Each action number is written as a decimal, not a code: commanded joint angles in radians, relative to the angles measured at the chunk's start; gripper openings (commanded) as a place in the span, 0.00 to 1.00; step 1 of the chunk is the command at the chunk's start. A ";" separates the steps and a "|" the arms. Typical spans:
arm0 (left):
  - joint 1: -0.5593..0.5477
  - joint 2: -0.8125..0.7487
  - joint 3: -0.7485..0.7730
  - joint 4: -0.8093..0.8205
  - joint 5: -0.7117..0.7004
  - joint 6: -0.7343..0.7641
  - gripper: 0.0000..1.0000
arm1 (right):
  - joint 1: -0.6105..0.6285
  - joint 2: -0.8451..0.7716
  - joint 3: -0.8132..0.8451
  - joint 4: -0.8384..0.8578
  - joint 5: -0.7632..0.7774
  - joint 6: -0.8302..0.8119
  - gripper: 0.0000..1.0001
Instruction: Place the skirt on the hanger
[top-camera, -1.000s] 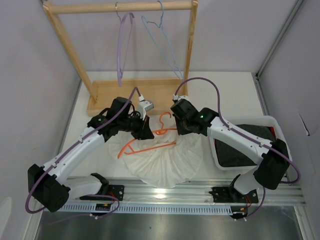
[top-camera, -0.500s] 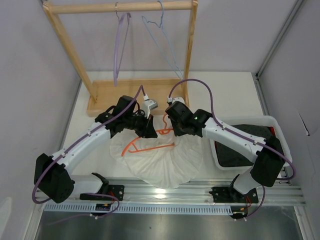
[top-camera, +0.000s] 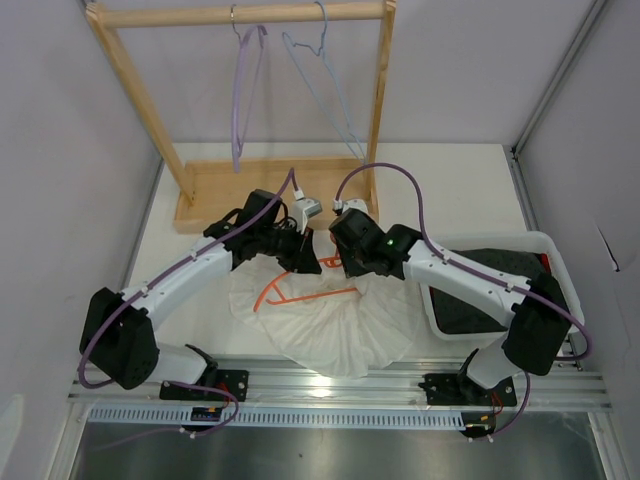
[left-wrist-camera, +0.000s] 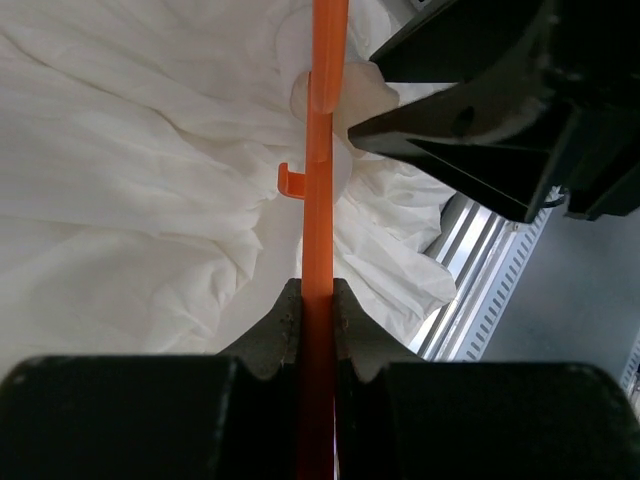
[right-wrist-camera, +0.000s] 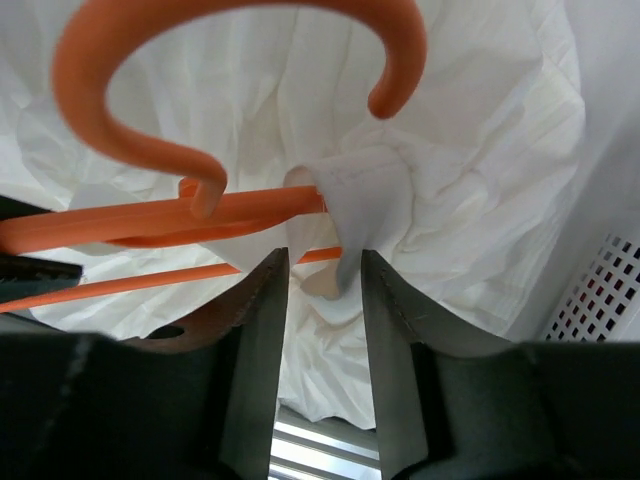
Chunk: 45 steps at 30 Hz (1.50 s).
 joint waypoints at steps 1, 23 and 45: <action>-0.009 0.017 -0.006 0.023 0.009 -0.008 0.00 | 0.012 -0.084 0.005 0.035 0.027 0.024 0.44; -0.023 0.016 0.001 0.020 0.007 0.000 0.00 | 0.019 -0.037 0.005 0.236 0.013 0.156 0.52; -0.027 -0.058 0.045 -0.035 -0.128 -0.014 0.30 | 0.027 0.003 -0.049 0.260 0.122 0.213 0.00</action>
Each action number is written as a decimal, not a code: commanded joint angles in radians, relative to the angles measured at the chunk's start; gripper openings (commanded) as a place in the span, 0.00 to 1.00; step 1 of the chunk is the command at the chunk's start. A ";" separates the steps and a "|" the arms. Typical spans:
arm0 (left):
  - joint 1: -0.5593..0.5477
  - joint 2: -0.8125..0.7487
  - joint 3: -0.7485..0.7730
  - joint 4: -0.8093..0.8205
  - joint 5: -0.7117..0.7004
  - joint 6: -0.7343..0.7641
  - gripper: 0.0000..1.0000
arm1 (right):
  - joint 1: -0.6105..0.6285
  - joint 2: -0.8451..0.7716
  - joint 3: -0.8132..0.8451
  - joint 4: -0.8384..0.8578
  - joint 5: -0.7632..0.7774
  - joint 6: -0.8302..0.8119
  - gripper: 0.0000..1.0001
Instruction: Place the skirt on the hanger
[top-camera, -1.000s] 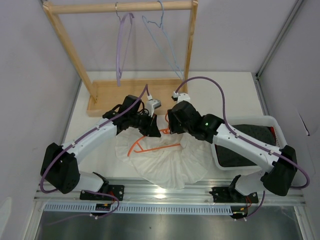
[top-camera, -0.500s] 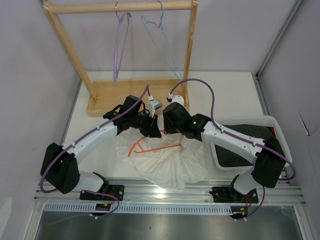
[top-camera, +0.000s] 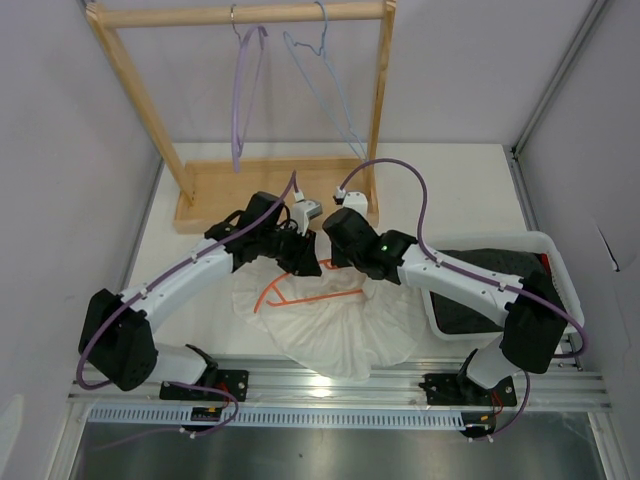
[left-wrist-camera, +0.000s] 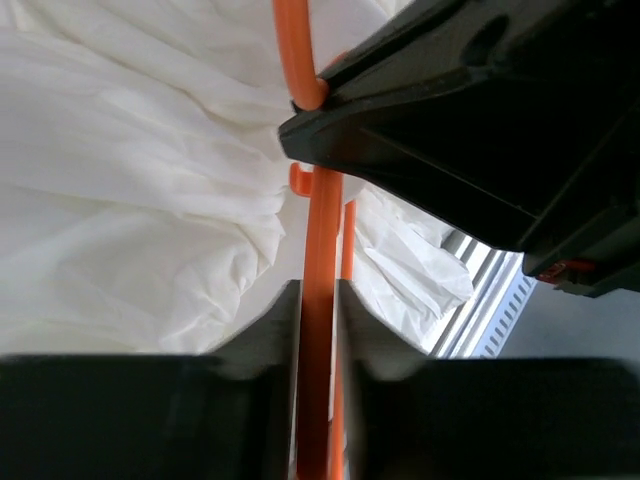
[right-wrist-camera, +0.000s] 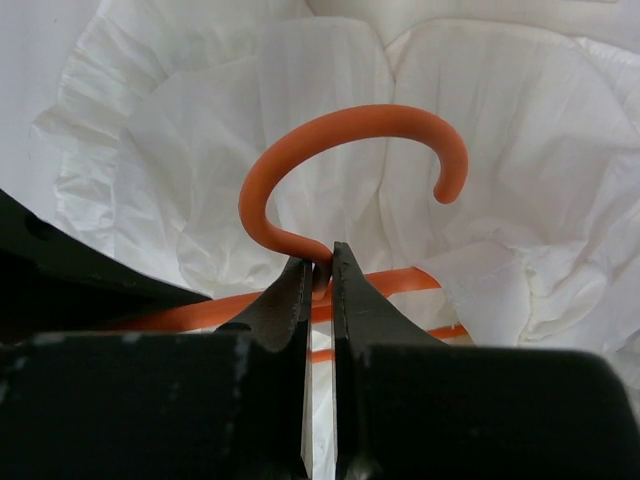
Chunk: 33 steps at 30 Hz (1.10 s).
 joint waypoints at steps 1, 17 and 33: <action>-0.006 -0.076 0.052 -0.034 -0.086 -0.019 0.36 | 0.005 -0.013 -0.023 0.027 0.051 0.010 0.00; 0.054 -0.173 -0.012 -0.100 -0.242 -0.102 0.49 | 0.007 -0.103 -0.084 0.065 0.024 0.000 0.00; -0.022 -0.108 -0.185 0.081 -0.103 -0.199 0.48 | 0.011 -0.247 -0.153 0.102 -0.001 -0.002 0.00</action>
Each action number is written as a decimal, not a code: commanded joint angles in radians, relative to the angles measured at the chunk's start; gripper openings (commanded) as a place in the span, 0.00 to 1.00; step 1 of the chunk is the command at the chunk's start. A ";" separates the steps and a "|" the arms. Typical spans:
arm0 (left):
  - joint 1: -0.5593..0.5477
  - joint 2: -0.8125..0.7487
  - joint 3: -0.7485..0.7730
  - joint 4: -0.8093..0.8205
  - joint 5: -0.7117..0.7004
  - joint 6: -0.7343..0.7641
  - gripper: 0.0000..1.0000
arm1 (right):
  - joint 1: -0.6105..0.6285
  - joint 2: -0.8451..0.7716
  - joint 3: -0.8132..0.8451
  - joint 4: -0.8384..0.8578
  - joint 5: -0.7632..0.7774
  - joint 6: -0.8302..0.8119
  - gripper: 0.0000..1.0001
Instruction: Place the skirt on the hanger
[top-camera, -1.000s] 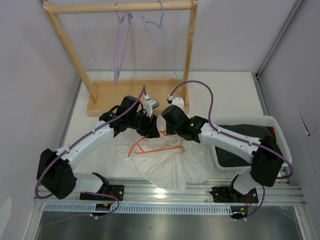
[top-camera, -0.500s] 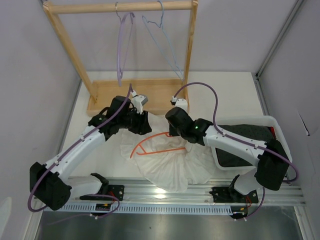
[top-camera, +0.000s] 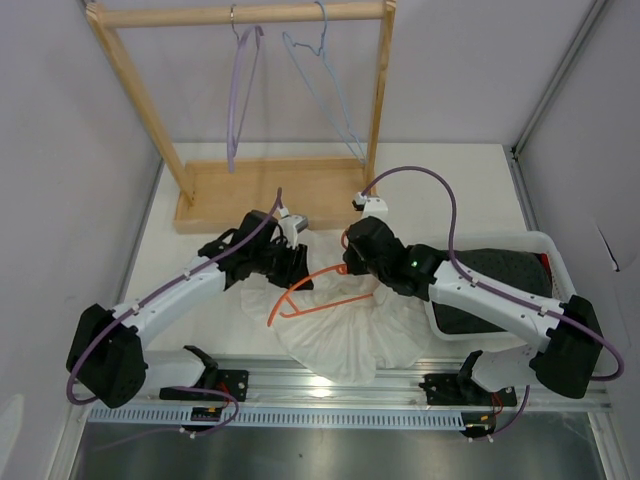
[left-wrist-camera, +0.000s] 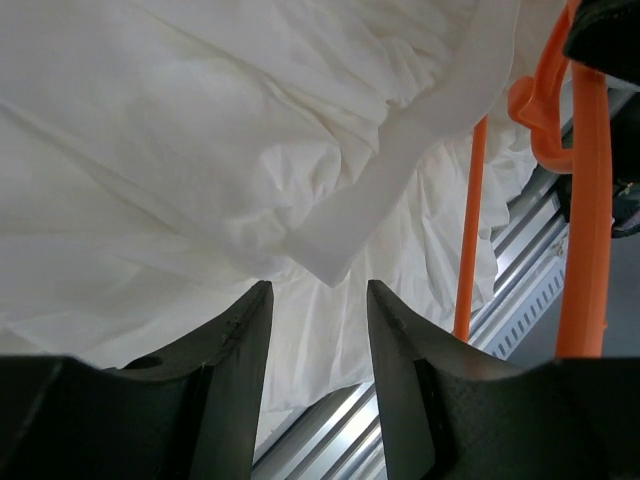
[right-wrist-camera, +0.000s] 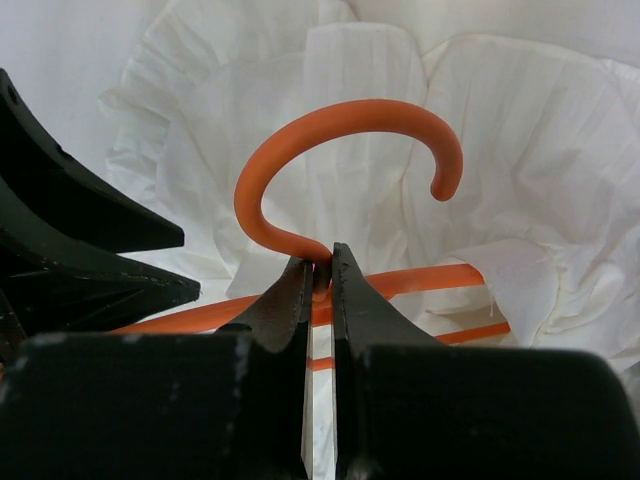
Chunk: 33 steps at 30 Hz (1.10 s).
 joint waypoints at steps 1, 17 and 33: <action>-0.031 0.004 -0.042 0.082 0.049 -0.055 0.48 | 0.005 -0.046 -0.009 0.056 0.012 0.003 0.00; -0.118 0.055 -0.089 0.154 -0.060 -0.107 0.49 | 0.005 -0.059 -0.020 0.053 0.018 0.008 0.00; -0.150 0.059 -0.103 0.177 -0.248 -0.155 0.33 | 0.005 -0.067 -0.026 0.056 0.016 0.009 0.00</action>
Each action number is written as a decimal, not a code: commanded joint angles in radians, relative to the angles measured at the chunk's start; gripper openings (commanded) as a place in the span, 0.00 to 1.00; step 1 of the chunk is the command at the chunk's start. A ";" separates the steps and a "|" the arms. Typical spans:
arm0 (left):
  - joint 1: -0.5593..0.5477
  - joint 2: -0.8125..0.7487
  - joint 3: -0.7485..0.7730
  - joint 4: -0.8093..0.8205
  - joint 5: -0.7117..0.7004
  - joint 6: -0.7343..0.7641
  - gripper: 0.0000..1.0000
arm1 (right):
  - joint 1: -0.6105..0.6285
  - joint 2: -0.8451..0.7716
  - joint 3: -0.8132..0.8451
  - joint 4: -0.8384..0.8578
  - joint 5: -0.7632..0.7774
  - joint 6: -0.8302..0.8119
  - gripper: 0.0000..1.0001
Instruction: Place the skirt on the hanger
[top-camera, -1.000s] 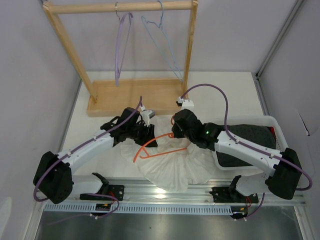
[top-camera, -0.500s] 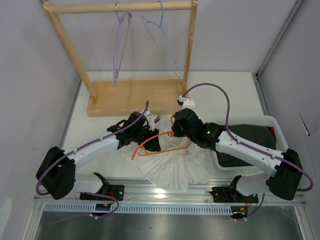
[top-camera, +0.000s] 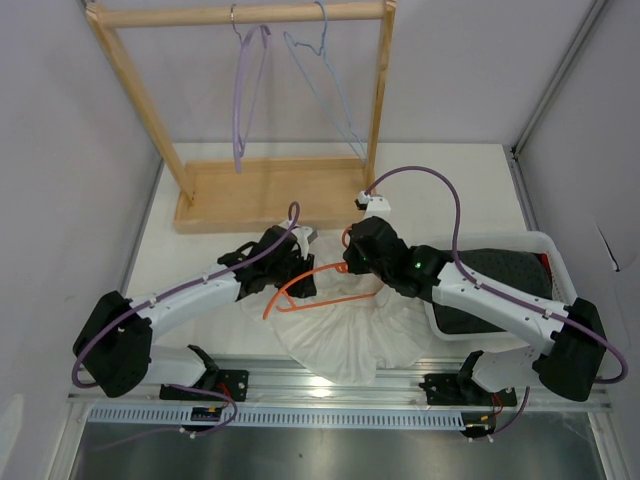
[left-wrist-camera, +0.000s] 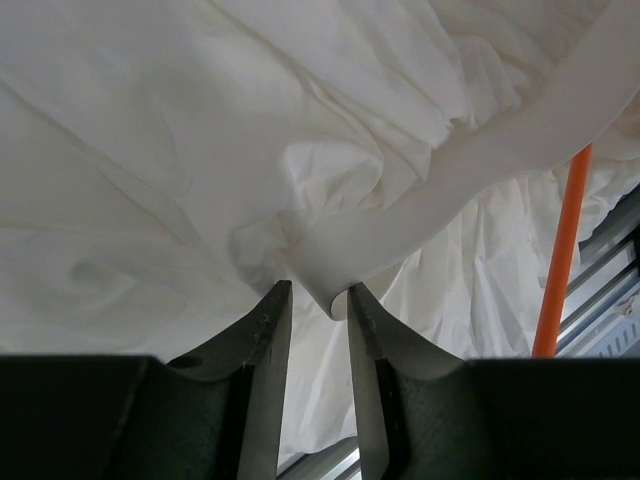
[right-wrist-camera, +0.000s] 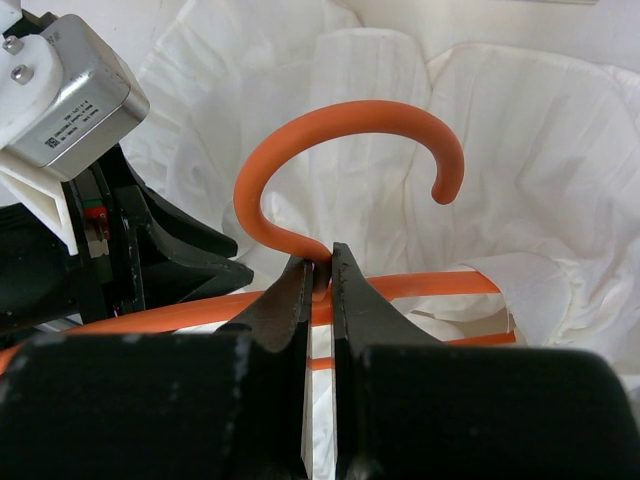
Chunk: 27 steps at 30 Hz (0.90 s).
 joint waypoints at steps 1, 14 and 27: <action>-0.010 0.000 -0.019 0.053 -0.009 -0.028 0.33 | 0.001 -0.038 -0.006 0.040 0.021 0.006 0.00; -0.033 0.028 -0.042 0.116 -0.012 -0.068 0.31 | 0.001 -0.035 -0.014 0.050 0.019 0.008 0.00; -0.035 0.029 -0.038 0.123 -0.033 -0.074 0.00 | -0.009 -0.035 -0.032 0.069 0.038 -0.004 0.00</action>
